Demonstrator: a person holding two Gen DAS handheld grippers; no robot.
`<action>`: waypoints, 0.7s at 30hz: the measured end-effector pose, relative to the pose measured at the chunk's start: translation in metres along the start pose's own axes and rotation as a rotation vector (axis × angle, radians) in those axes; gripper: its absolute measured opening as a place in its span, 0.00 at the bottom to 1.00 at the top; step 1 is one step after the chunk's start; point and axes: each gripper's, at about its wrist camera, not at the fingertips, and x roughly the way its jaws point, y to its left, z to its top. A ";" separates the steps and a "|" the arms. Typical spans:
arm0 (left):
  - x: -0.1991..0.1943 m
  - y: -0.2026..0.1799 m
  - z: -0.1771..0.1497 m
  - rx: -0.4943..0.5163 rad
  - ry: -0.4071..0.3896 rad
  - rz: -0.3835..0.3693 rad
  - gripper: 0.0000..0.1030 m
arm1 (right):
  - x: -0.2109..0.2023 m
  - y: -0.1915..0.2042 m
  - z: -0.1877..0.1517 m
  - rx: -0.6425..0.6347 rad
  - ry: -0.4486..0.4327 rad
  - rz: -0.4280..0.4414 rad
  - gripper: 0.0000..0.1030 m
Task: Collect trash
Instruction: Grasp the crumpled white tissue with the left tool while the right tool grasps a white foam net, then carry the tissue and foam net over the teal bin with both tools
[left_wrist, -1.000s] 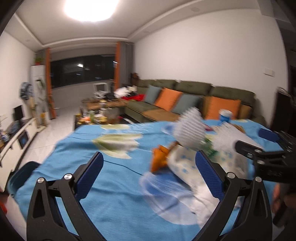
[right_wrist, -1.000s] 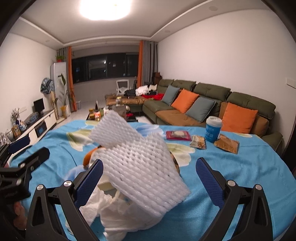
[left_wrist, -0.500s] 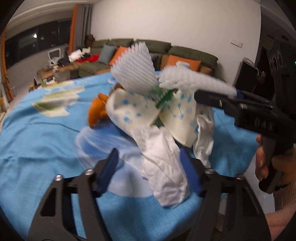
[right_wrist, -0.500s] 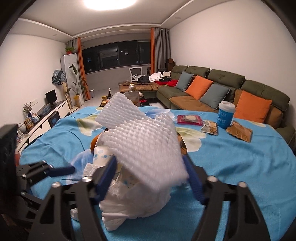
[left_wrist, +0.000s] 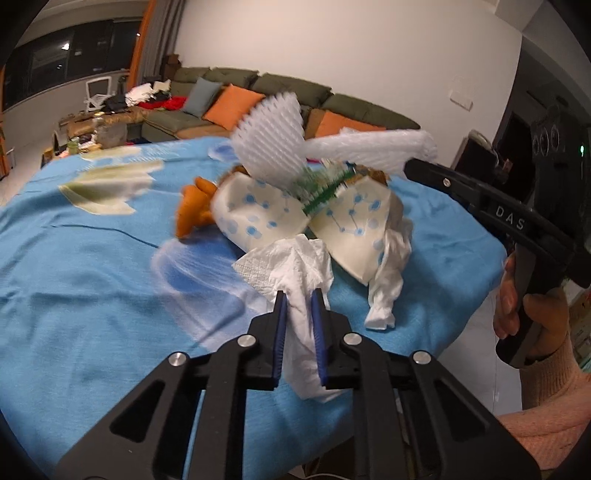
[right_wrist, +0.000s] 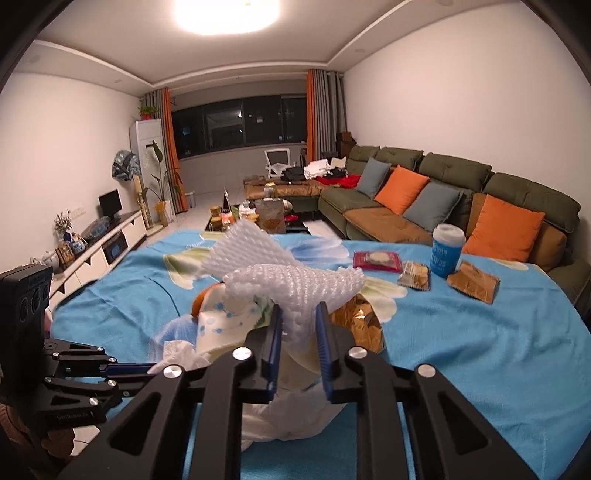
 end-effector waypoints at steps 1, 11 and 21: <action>-0.006 0.001 0.002 -0.006 -0.011 0.003 0.14 | -0.003 0.001 0.002 -0.003 -0.012 0.002 0.13; -0.086 0.044 0.020 -0.085 -0.159 0.110 0.13 | -0.026 0.032 0.038 -0.057 -0.120 0.135 0.13; -0.147 0.127 0.023 -0.209 -0.235 0.304 0.13 | 0.021 0.105 0.058 -0.138 -0.049 0.423 0.13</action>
